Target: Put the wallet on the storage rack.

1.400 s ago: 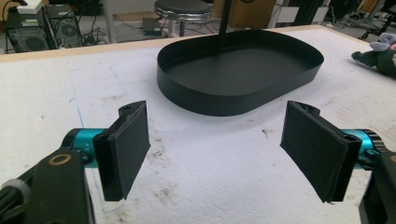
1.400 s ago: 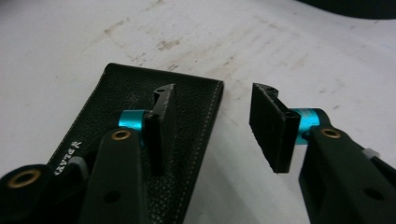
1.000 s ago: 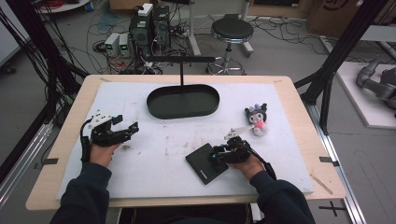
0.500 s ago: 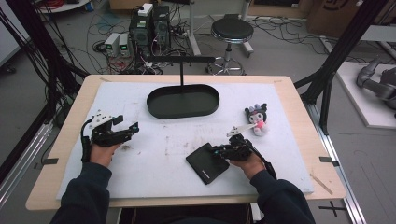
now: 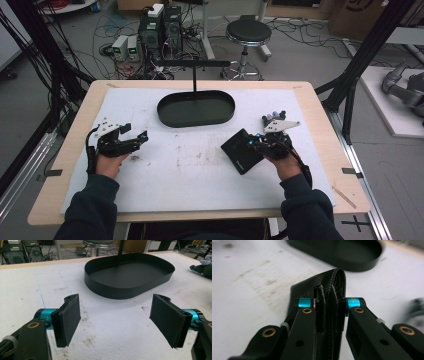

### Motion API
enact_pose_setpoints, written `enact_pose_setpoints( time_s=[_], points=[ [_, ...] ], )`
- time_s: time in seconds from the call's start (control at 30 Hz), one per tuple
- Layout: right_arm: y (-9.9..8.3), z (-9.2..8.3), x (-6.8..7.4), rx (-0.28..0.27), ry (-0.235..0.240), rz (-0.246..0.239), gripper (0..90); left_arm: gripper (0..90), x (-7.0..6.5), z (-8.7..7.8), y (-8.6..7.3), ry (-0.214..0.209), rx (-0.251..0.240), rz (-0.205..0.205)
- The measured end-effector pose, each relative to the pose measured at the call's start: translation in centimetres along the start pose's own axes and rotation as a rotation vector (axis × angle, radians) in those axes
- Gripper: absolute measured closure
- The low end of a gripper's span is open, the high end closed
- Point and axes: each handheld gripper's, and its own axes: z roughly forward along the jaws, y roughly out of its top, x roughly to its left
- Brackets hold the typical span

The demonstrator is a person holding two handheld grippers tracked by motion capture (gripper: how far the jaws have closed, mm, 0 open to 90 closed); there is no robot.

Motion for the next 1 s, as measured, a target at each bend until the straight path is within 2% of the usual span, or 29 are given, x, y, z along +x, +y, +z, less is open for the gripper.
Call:
enact_pose_setpoints(
  time_s=[0.07, 0.13, 0.2, 0.3, 0.33, 0.37, 0.43, 0.53, 0.6, 0.63, 0.7, 0.73, 0.8, 0.9, 0.93, 1.0],
  points=[
    [0.7, -1.0, 0.2, -0.011, -0.072, -0.058, 85.3, 24.2, 0.0, 0.0, 0.0, 0.0, -0.003, -0.001],
    [1.1, -1.6, 0.6, -0.022, -0.104, -0.092, 86.0, 24.2, 0.1, -0.1, 0.0, 0.003, -0.005, -0.002],
    [1.2, -1.6, 0.8, -0.018, -0.109, -0.106, 86.3, 24.2, 0.1, 0.0, 0.0, 0.003, -0.005, -0.003],
    [1.2, -0.4, 1.9, 0.02, -0.033, -0.115, 87.8, 24.4, 0.1, 0.0, 0.0, 0.002, -0.004, -0.001],
    [1.2, -0.4, 1.9, 0.02, -0.033, -0.115, 87.8, 24.4, 0.1, -0.1, 0.0, 0.001, -0.005, -0.001],
    [1.2, 0.3, 2.5, 0.03, 0.006, -0.114, 88.0, 24.5, 0.1, -0.1, 0.0, 0.002, -0.006, -0.001],
    [1.2, 0.7, 2.9, 0.036, 0.054, -0.099, 88.1, 24.5, 0.1, -0.1, 0.0, 0.002, -0.008, -0.003],
    [1.3, 1.0, 3.1, 0.032, 0.1, -0.087, 88.2, 24.5, 0.1, -0.1, 0.0, 0.003, -0.007, -0.003],
    [1.3, 0.9, 3.1, 0.028, 0.109, -0.079, 88.2, 24.6, 0.1, -0.1, 0.0, 0.003, -0.006, -0.002],
    [1.4, 0.7, 2.9, 0.006, 0.151, -0.039, 88.2, 24.8, 0.1, -0.1, 0.0, 0.002, -0.006, -0.002],
    [1.4, 0.6, 2.8, 0.005, 0.165, -0.023, 88.2, 24.9, 0.1, -0.1, 0.0, 0.004, -0.005, -0.001],
    [1.3, 0.9, 2.6, 0.01, 0.196, 0.002, 88.2, 24.9, 0.1, -0.1, 0.0, 0.003, -0.006, -0.001],
    [1.1, 1.2, 2.6, 0.019, 0.225, 0.04, 88.1, 25.0, 0.1, -0.1, 0.0, 0.003, -0.003, 0.001],
    [1.1, 1.5, 2.7, 0.018, 0.25, 0.048, 88.1, 25.1, 0.1, -0.1, 0.0, 0.004, -0.003, 0.003],
    [1.1, 1.5, 2.8, 0.012, 0.256, 0.032, 88.1, 25.1, 0.1, -0.1, 0.0, 0.004, -0.004, 0.004],
    [1.0, 1.6, 3.0, -0.005, 0.219, -0.012, 86.8, 26.5, 0.1, -0.1, 0.0, 0.003, -0.004, 0.005]
  ],
)
